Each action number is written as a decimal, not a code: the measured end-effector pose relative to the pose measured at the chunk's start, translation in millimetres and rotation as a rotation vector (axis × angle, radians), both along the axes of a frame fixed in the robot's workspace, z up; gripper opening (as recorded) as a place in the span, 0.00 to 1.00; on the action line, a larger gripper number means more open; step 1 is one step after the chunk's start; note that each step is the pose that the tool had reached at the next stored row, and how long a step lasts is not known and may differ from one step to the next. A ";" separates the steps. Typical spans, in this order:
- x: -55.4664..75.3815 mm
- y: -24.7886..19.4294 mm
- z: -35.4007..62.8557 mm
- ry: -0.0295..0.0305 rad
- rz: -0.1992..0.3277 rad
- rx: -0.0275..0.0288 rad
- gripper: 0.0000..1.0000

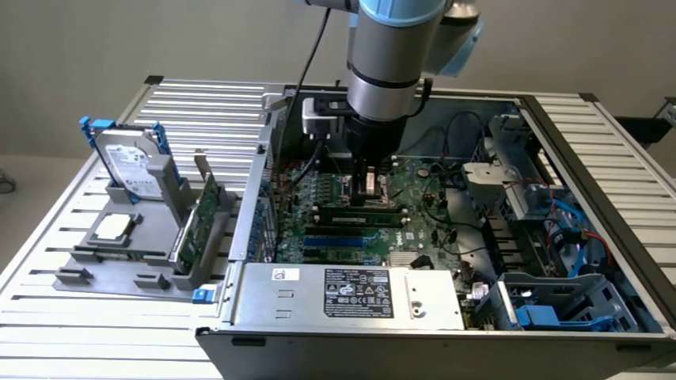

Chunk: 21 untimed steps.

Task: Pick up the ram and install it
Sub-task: 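Press down the ram until it locks into place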

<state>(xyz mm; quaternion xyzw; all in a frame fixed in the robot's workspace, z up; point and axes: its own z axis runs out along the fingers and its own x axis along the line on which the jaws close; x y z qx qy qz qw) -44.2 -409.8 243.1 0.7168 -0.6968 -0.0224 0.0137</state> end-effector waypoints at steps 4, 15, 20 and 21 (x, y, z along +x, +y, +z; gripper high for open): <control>0.1 0.0 7.8 0.0025 0.000 -0.0001 0.11; 12.4 -0.3 10.7 0.0261 0.000 -0.0002 0.11; 15.8 -0.5 11.4 0.0325 0.000 -0.0003 0.11; 15.9 -0.5 11.5 0.0325 0.000 -0.0002 0.11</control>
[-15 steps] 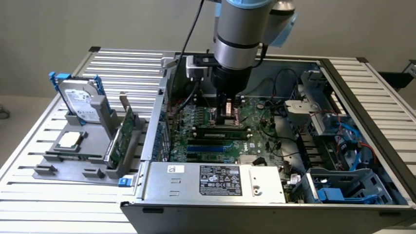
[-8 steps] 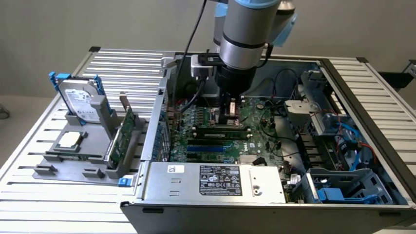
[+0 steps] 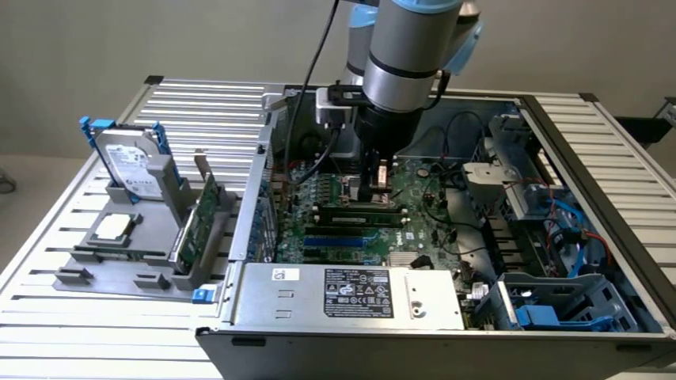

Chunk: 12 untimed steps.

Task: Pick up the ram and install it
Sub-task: 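Press down the ram until it locks into place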

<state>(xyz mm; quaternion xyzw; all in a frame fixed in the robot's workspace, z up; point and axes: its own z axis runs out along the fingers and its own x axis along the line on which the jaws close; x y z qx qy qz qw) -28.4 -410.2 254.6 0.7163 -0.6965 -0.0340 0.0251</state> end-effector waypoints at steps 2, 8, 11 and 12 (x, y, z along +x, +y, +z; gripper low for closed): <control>0.1 0.0 0.0 -0.0006 0.000 0.0001 0.11; 0.1 -0.2 0.2 -0.0118 0.000 0.0000 0.11; 0.1 -0.3 0.2 -0.0118 0.000 -0.0003 0.11; 0.1 -0.3 0.2 -0.0119 0.000 -0.0002 0.11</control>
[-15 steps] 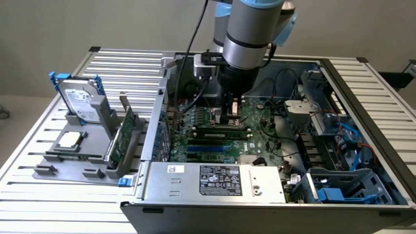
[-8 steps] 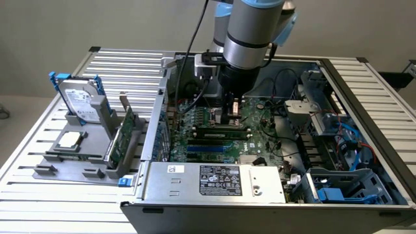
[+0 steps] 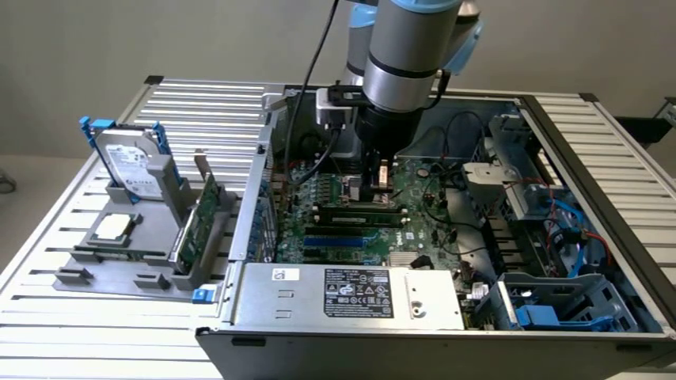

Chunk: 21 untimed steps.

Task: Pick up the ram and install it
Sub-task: 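Press down the ram until it locks into place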

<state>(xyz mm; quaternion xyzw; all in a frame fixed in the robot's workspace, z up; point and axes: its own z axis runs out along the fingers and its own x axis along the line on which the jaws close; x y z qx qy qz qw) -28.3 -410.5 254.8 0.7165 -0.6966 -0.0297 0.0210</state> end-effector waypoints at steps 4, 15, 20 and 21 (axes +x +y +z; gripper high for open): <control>0.0 0.0 0.0 0.0000 0.000 0.0000 0.11; -2.9 -5.7 -0.5 -0.0070 -0.011 -0.0010 0.11; -2.9 -5.7 -1.7 -0.0125 -0.078 -0.0011 0.11; -2.9 -5.7 -1.9 -0.0133 -0.093 -0.0011 0.11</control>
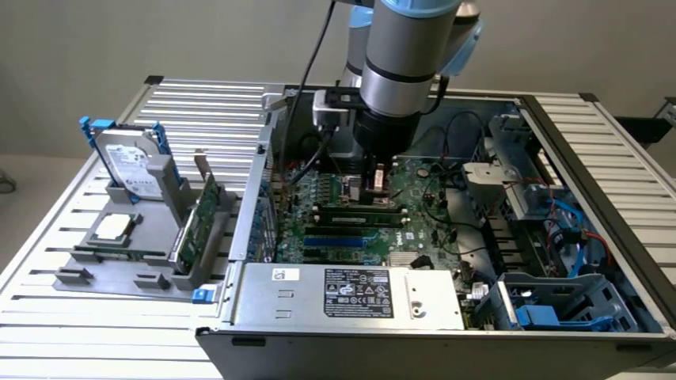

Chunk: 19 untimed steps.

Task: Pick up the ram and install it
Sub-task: 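Press down the ram until it locks into place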

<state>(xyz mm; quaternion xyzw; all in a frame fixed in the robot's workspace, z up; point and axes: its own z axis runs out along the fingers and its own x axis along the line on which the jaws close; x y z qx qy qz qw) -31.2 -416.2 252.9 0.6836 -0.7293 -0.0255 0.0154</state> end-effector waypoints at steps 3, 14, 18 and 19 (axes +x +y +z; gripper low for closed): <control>0.0 0.0 -0.8 -0.0017 -0.044 0.0000 0.11; 0.0 0.0 -4.1 -0.0049 -0.218 -0.0002 0.11; 0.0 0.0 -5.4 -0.0051 -0.286 -0.0003 0.11; 0.0 0.0 -5.8 -0.0051 -0.303 -0.0004 0.11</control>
